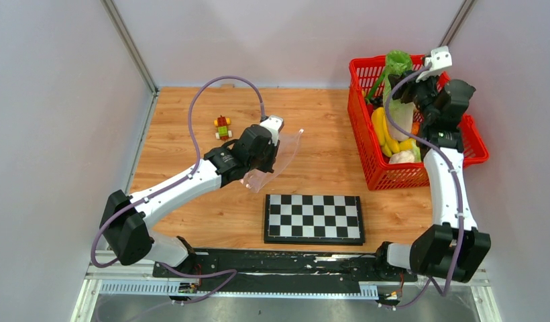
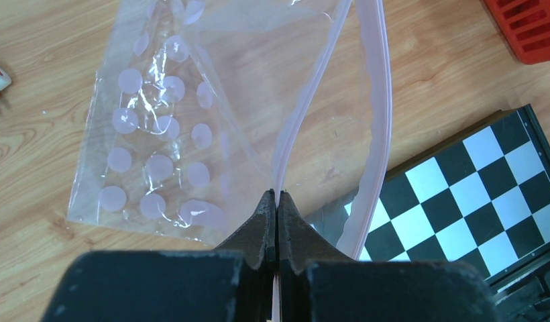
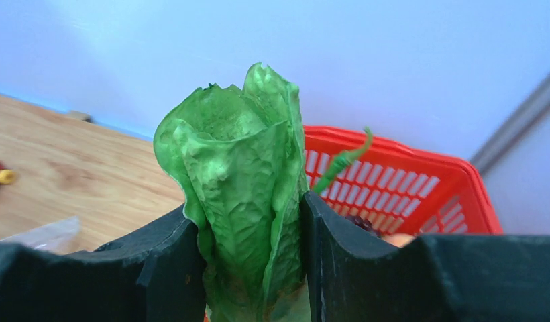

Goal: Place the food in the zip-top bag and seal the zipper
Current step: Pick up the fake vegetable from the bin, then place the fake vegetable in the zipper food storage bag.

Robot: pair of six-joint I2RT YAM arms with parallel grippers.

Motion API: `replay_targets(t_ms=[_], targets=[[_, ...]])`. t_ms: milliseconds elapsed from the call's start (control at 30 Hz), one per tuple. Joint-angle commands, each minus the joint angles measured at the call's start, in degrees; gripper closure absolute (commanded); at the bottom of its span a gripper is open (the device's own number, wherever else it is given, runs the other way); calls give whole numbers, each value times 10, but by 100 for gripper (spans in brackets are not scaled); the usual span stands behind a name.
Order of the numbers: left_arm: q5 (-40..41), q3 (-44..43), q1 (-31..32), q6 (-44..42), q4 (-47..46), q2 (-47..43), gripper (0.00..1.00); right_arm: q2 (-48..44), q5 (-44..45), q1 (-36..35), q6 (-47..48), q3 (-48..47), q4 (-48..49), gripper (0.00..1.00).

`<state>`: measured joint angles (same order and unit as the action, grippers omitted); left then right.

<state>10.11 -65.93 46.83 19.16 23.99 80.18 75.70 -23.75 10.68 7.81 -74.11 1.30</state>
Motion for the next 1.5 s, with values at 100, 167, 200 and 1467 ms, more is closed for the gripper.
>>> replay_targets(t_ms=[100, 167, 200, 1467], targets=[[-14, -8, -6, -4, -14, -2, 100, -98, -128, -3, -95, 88, 234, 100], [-16, -9, -7, -4, -14, 0, 100, -117, -136, -3, -114, 101, 256, 100], [-17, -11, -7, -4, -13, 1, 100, -126, -136, -3, -128, 108, 270, 100], [-98, 5, -19, 61, -75, -54, 100, -138, -23, -369, -388, 331, 790, 100]])
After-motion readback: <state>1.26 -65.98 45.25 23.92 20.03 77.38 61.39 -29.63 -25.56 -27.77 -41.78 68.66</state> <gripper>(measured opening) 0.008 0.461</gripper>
